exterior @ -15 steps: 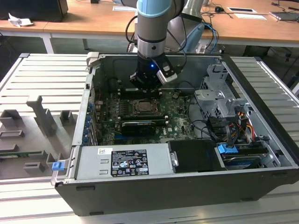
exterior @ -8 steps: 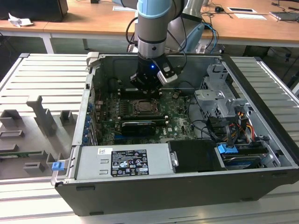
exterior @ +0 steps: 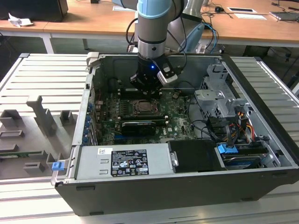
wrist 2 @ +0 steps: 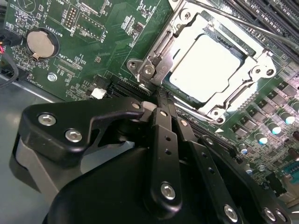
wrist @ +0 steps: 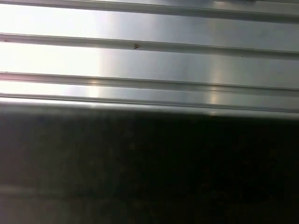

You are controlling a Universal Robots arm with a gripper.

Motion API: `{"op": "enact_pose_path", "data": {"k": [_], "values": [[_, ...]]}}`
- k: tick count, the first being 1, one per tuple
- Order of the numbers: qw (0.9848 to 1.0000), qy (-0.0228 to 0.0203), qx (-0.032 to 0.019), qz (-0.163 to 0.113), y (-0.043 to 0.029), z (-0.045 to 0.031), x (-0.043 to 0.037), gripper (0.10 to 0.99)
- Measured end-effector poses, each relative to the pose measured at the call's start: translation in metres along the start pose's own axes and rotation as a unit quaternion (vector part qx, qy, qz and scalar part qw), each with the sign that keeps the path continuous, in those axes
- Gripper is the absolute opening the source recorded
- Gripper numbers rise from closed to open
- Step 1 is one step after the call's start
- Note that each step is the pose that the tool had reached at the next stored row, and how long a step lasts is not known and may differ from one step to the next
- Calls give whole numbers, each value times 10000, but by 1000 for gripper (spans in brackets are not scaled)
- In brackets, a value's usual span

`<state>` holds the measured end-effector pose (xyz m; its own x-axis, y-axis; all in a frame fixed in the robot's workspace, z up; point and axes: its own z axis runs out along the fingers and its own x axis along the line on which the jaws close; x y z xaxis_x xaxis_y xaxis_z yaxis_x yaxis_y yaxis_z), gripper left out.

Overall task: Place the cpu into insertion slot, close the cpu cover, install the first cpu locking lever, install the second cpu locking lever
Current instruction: 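Install the first cpu locking lever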

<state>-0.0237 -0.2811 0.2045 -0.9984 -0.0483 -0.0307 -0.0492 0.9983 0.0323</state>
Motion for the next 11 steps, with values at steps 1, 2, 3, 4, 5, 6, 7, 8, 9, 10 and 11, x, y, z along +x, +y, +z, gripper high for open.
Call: {"op": "enact_pose_path", "data": {"k": [1,2,3,4,5,6,7,8,9,10,11], "values": [[10000,1,2,0,0,-1,0,106],[10000,2,10,-1,-1,-1,-1,106],[10000,4,22,-2,-2,1,-1,106],[10000,5,37,-1,-2,6,-1,106],[10000,6,50,-1,-2,10,-1,106],[10000,7,60,-2,-2,17,-2,106],[10000,7,64,-2,-2,23,-2,106],[10000,7,66,-2,-3,30,-2,106],[10000,8,68,-2,-3,36,-2,106],[10000,9,69,-2,-4,42,-3,106],[10000,8,68,-2,-5,44,-4,106]]}}
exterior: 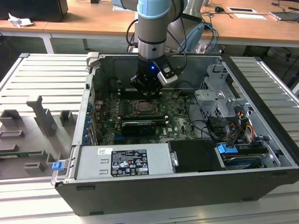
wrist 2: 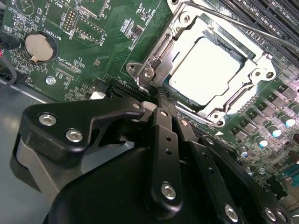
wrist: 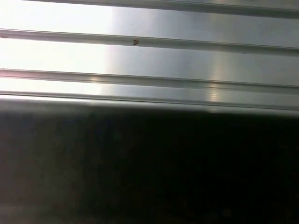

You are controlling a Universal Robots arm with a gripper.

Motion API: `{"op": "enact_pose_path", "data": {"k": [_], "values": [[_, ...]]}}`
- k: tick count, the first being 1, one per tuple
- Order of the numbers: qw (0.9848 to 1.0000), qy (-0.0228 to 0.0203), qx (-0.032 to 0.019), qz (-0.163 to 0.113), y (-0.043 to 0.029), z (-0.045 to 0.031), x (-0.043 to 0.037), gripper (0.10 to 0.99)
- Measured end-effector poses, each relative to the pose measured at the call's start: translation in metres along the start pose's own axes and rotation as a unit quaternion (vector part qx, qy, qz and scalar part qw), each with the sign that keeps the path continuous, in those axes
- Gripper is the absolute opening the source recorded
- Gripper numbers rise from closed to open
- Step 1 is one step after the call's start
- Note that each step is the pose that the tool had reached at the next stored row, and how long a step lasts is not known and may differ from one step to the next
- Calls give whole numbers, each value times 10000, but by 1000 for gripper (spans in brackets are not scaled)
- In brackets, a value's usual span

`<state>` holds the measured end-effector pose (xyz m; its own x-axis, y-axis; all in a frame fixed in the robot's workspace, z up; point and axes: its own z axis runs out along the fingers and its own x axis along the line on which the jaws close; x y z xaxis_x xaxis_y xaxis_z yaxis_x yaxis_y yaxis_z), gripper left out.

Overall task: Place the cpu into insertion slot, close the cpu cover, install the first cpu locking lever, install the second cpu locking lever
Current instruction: 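Install the first cpu locking lever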

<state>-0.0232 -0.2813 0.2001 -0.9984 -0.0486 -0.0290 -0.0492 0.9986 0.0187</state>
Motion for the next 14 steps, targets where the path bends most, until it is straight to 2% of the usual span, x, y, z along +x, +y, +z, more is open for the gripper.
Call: {"op": "enact_pose_path", "data": {"k": [2,4,9,14], "values": [[10000,-4,-33,1,3,-3,-2,106],[10000,-11,-43,1,7,-37,-6,106],[10000,-3,-30,0,6,-186,-8,106],[10000,-4,-32,0,-8,-193,-7,106]]}}
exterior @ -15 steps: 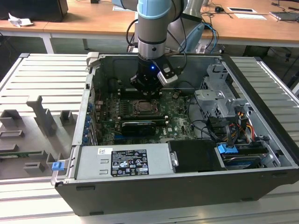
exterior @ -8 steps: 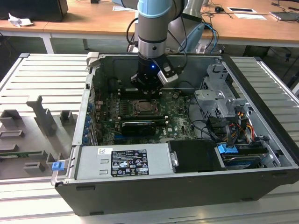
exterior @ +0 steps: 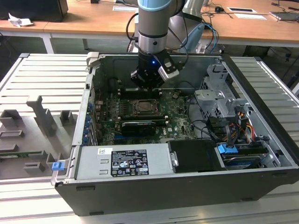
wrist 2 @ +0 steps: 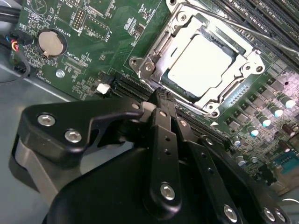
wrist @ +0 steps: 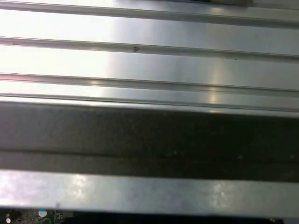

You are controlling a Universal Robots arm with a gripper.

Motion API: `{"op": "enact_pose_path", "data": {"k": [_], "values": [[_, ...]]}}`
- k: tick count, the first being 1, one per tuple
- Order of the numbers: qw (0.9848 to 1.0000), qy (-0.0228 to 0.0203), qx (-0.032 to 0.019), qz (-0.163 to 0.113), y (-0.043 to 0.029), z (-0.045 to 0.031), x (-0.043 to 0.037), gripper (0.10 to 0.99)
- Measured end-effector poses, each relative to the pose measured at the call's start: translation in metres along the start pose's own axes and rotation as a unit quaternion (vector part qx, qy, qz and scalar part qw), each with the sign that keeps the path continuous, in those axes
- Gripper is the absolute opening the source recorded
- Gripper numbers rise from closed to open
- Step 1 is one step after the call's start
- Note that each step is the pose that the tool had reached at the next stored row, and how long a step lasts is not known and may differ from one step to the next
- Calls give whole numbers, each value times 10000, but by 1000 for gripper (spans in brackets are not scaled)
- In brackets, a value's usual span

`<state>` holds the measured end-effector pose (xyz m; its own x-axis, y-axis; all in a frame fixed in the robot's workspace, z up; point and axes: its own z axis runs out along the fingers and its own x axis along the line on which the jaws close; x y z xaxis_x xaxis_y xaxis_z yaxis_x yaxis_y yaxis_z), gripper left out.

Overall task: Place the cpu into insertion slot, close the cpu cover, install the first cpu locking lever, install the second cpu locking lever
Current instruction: 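Install the first cpu locking lever, then install the second cpu locking lever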

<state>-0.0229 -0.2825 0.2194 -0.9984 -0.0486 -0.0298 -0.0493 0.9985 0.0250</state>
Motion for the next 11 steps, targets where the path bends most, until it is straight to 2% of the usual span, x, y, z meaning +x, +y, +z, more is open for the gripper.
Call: {"op": "enact_pose_path", "data": {"k": [9,11], "values": [[10000,0,0,0,-27,-1,1,106],[10000,1,0,0,-52,-2,3,106]]}}
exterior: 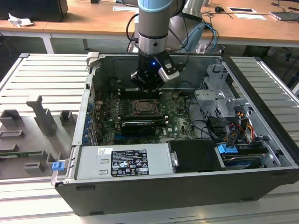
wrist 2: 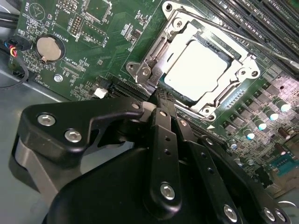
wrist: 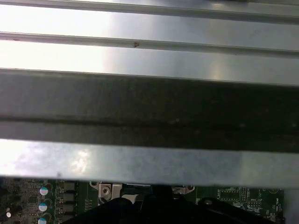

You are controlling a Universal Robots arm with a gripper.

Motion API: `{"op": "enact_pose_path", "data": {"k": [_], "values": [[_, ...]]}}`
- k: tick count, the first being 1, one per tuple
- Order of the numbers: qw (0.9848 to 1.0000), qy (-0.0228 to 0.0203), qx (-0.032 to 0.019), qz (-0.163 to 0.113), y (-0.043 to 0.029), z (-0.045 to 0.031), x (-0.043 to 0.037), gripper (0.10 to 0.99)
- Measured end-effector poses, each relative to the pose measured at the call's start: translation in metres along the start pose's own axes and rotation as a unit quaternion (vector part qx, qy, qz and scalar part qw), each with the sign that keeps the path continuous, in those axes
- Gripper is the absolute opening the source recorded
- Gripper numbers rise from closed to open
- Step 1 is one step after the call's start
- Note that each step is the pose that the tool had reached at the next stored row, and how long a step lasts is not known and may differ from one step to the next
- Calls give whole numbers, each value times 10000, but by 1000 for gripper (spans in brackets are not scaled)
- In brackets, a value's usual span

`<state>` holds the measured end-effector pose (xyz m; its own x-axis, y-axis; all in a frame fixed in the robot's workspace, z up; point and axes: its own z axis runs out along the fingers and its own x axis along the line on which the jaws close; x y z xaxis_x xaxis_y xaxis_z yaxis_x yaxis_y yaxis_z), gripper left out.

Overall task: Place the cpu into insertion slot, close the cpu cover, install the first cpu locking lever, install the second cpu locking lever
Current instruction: 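Install the second cpu locking lever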

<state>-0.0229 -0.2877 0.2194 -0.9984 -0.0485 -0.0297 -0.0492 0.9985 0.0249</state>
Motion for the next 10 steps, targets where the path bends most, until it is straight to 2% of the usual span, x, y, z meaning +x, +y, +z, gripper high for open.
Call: {"op": "enact_pose_path", "data": {"k": [7,10], "values": [[10000,0,0,0,-42,-1,0,106],[10000,0,0,0,-44,-31,-1,106]]}}
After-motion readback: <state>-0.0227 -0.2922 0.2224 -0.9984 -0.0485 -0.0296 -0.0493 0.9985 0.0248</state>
